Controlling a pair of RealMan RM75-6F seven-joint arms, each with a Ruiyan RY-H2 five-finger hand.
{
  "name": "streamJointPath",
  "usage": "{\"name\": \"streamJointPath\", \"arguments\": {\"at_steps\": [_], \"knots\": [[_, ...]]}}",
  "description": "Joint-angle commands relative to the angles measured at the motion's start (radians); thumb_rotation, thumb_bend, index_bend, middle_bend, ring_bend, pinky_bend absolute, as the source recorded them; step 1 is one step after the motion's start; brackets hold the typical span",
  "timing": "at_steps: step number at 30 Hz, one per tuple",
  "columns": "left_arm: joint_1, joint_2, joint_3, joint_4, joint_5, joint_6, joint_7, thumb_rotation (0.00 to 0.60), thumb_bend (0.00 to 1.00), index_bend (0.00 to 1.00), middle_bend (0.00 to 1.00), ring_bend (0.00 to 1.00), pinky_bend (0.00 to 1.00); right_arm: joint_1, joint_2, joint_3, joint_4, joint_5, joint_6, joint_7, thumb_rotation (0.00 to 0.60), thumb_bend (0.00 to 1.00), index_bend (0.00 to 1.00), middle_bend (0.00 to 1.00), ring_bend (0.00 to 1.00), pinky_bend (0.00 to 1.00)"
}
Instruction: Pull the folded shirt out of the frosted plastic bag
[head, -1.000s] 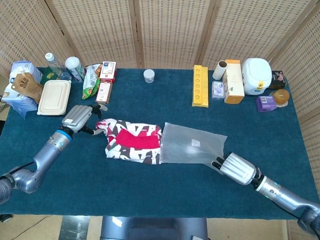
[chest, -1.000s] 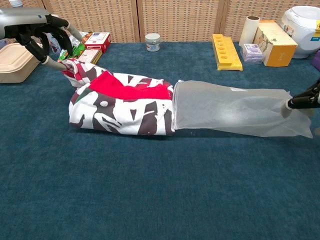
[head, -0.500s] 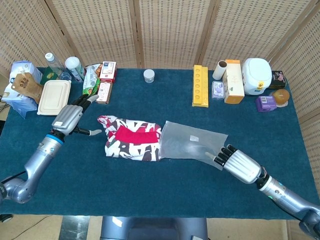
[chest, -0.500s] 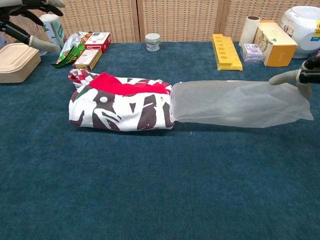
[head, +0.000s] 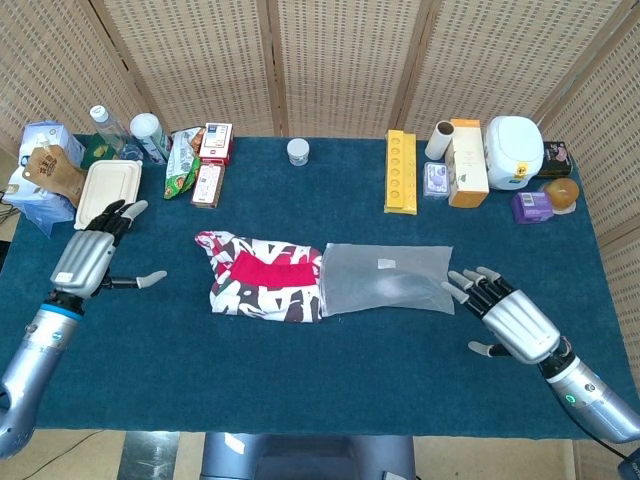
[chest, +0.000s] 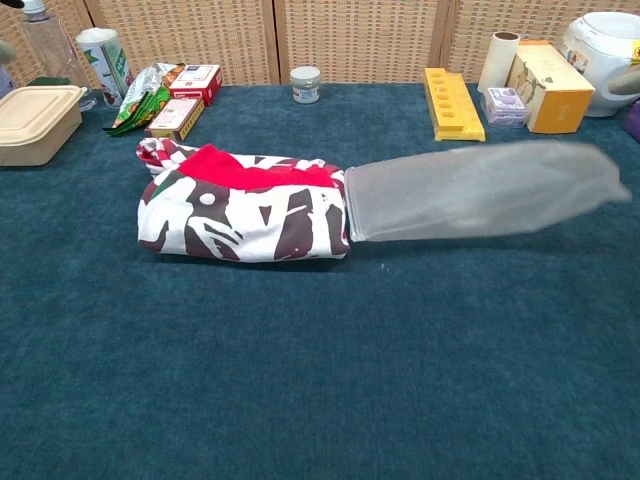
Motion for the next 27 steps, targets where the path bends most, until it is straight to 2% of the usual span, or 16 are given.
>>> {"name": "streamJointPath", "arguments": {"at_steps": [1, 6, 9, 12, 14, 16, 20, 24, 27], "knots": [[0.055, 0.037, 0.025, -0.048, 0.019, 0.057, 0.022, 0.0, 0.06, 0.02, 0.11, 0.0, 0.15, -0.022, 0.037, 0.006, -0.036, 0.039, -0.032, 0.001, 0.46, 0.0, 0.0, 0.09, 0.15, 0.16], [0.12, 0.066, 0.052, -0.096, 0.023, 0.116, 0.055, 0.0, 0.06, 0.02, 0.11, 0.0, 0.15, -0.053, 0.073, 0.025, -0.088, 0.109, -0.068, -0.003, 0.461, 0.0, 0.0, 0.11, 0.17, 0.19], [0.148, 0.076, 0.064, -0.117, 0.017, 0.137, 0.089, 0.005, 0.08, 0.02, 0.11, 0.0, 0.16, -0.07, 0.088, 0.04, -0.123, 0.152, -0.084, -0.005, 0.459, 0.01, 0.01, 0.16, 0.23, 0.26], [0.193, 0.088, 0.089, -0.15, 0.015, 0.173, 0.133, 0.079, 0.12, 0.02, 0.11, 0.0, 0.17, -0.106, 0.096, 0.073, -0.175, 0.24, -0.098, -0.009, 0.458, 0.04, 0.08, 0.22, 0.32, 0.36], [0.211, 0.087, 0.095, -0.162, 0.017, 0.191, 0.14, 0.185, 0.15, 0.03, 0.11, 0.0, 0.18, -0.119, 0.098, 0.086, -0.199, 0.271, -0.102, -0.01, 0.464, 0.06, 0.16, 0.27, 0.37, 0.43], [0.235, 0.079, 0.102, -0.167, 0.027, 0.221, 0.148, 0.238, 0.17, 0.06, 0.11, 0.01, 0.19, -0.139, 0.093, 0.104, -0.208, 0.3, -0.088, -0.021, 0.468, 0.08, 0.21, 0.33, 0.41, 0.47], [0.301, 0.058, 0.13, -0.18, 0.069, 0.304, 0.167, 0.275, 0.19, 0.14, 0.13, 0.04, 0.2, -0.191, 0.084, 0.133, -0.234, 0.371, -0.062, -0.046, 0.469, 0.13, 0.31, 0.41, 0.47, 0.53], [0.34, 0.05, 0.149, -0.188, 0.086, 0.341, 0.195, 0.325, 0.19, 0.16, 0.14, 0.05, 0.2, -0.222, 0.094, 0.142, -0.275, 0.405, -0.057, -0.072, 0.469, 0.14, 0.33, 0.42, 0.48, 0.54], [0.388, 0.028, 0.171, -0.189, 0.1, 0.383, 0.197, 0.335, 0.19, 0.18, 0.15, 0.05, 0.2, -0.267, 0.096, 0.145, -0.313, 0.436, -0.031, -0.078, 0.468, 0.14, 0.33, 0.42, 0.48, 0.54]]}}
